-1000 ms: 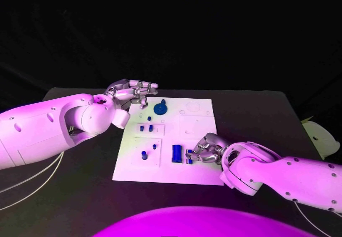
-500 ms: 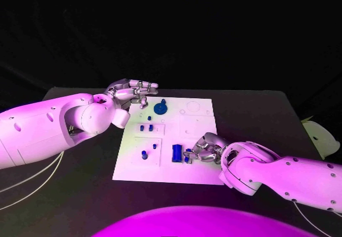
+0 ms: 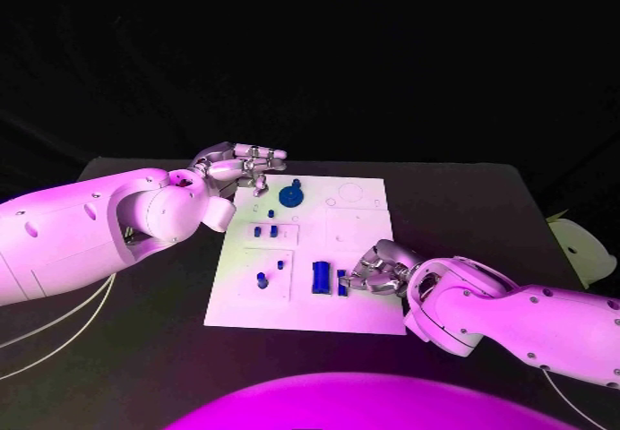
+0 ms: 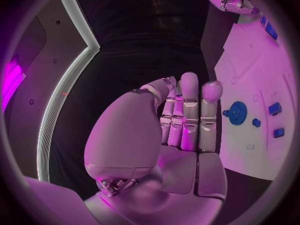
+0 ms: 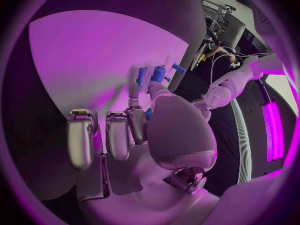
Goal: Assemble the parts on the task board
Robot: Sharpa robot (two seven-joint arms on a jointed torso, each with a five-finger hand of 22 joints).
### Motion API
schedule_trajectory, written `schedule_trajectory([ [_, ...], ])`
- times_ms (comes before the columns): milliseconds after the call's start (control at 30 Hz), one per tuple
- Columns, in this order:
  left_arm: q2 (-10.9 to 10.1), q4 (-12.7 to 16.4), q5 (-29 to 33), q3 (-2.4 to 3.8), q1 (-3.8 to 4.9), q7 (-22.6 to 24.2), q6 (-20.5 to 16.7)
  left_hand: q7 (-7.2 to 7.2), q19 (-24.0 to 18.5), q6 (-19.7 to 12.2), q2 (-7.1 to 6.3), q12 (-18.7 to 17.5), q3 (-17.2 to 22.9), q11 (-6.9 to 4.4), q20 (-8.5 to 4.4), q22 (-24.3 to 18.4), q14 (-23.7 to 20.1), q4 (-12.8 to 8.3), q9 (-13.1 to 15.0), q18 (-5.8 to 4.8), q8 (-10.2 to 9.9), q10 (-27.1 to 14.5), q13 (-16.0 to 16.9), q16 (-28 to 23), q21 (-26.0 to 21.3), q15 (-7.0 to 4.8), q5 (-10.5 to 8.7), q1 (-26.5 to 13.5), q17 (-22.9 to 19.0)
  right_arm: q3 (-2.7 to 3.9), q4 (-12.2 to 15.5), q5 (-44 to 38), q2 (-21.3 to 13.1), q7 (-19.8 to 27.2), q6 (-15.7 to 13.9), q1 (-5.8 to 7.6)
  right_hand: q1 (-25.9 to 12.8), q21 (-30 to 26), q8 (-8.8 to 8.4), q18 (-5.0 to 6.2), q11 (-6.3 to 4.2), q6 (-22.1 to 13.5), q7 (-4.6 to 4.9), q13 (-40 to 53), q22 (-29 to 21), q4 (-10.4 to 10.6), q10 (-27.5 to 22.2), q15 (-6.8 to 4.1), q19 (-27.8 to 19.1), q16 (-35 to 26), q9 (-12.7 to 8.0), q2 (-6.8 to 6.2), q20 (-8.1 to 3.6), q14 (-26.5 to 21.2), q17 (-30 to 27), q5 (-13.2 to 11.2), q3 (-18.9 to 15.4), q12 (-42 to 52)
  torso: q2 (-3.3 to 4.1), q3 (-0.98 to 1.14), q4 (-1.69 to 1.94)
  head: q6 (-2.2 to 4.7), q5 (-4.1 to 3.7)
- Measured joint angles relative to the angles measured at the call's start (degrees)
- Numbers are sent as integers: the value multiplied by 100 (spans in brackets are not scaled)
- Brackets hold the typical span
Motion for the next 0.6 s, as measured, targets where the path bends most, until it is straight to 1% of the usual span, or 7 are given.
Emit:
schedule_trajectory([
  [267, -1, 2, -1, 0, 0, -2, 4, 0, 0, 0, 0, 0, 0, 0, 0, 0, 0, 0, 0, 0, 0, 0, 0, 0, 0, 0, 0, 0, 0, 0, 23, -101, -30, 13, 44, -1, 0, 0, 0, 0, 0, 0, 0, 0, -1, -26, 0, 0, -13, 0, 0, 0, -13, 0, 0, -46, -26, 22, -1, 1, 1, 8, -1],
  [300, -1, 2, -1, 0, 0, -2, 5, 0, 0, 0, 0, 0, 0, 0, 0, 0, 0, 0, 0, 0, 0, 0, 0, 0, 0, 0, 0, 0, 0, 0, 29, -112, -29, 18, 54, -1, 28, 0, 0, 0, 0, 0, 0, 0, -1, -33, 0, 0, -21, 0, 0, -27, -21, 0, 0, -72, -33, 22, -1, 2, 2, 8, -1],
  [367, -1, 2, -1, 0, 0, -2, 5, 0, 0, 0, 0, 0, 0, 0, 0, 0, 0, 0, 0, 0, 0, 0, 0, 0, 0, 0, 0, 0, 0, 0, 34, -128, -24, 28, 70, -1, 74, 0, 0, 0, -4, 0, 0, 0, -1, -56, 4, 0, -21, 0, 5, 1, -21, 0, -1, -104, -56, 22, 0, 2, 2, 8, -1],
  [400, -1, 2, -2, 0, 0, -2, 6, 0, 0, 0, 0, 0, 0, 0, 0, 0, 0, 0, 0, 0, 0, 0, 0, 0, 0, 0, 0, 0, 0, 0, 36, -136, -20, 32, 79, -2, 83, 0, 0, 0, -20, 0, 0, 0, -1, -56, 20, 0, -21, 0, 5, -8, -21, 0, 0, -136, -56, 22, 0, 2, 2, 8, -1],
  [467, -1, 2, -2, 0, 0, -2, 6, 0, 0, 0, 0, 0, 0, 0, 0, 0, 0, 0, 0, 0, 0, 0, 0, 0, 0, 0, 0, 0, 0, 0, 37, -155, -10, 40, 97, -4, 135, 0, 0, 0, -21, 1, -1, 2, -1, -78, 21, 0, -21, 0, 5, 1, -21, 0, -1, -186, -79, 22, 0, 1, 2, 8, -1],
  [600, 1, 1, -2, 0, 0, -2, 8, 0, 0, 0, 2, 0, -2, 0, 0, -1, 0, -1, 0, 0, 0, 0, 0, 0, -15, 0, 0, 2, 1, 0, 8, -189, 5, 58, 114, -7, 135, 0, 0, 0, -20, 1, -1, 1, -1, -78, 21, 0, -21, 0, 5, 1, -21, 0, -1, -206, -79, 22, 0, 1, 2, 8, -10],
])
